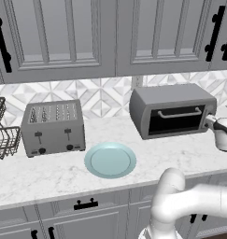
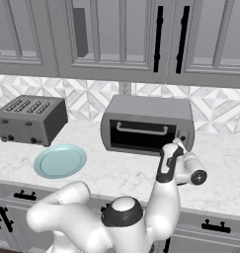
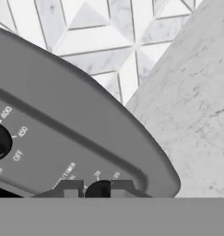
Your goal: Pick up the kebab skewer and baguette bread, and place them inside the toaster oven. Close the toaster oven door and start by setting the timer.
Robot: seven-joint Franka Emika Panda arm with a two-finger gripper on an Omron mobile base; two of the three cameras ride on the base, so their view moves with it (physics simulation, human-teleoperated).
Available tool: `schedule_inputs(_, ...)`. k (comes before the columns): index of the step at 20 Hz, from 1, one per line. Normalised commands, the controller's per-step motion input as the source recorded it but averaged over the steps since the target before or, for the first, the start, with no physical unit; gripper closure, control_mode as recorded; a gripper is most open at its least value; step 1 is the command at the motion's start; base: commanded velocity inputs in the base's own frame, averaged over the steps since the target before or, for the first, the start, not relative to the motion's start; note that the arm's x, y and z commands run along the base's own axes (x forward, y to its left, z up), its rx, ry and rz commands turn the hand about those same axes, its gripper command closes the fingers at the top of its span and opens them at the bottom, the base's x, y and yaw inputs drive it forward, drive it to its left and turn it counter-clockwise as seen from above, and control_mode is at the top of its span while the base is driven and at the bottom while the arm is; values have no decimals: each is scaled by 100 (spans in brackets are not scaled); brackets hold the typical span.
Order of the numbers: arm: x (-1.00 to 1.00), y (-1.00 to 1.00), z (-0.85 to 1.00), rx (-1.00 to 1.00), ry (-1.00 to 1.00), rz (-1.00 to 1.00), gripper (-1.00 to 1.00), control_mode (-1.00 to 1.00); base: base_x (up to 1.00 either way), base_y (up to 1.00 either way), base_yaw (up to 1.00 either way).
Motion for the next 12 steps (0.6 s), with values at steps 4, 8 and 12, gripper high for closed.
schedule_inputs(4,4,56,-82,46,15,0,100,-100,0,0,0)
schedule_inputs(8,5,70,-44,53,27,0,100,-100,0,0,0)
schedule_inputs(12,0,71,-47,60,32,0,100,-100,0,0,0)
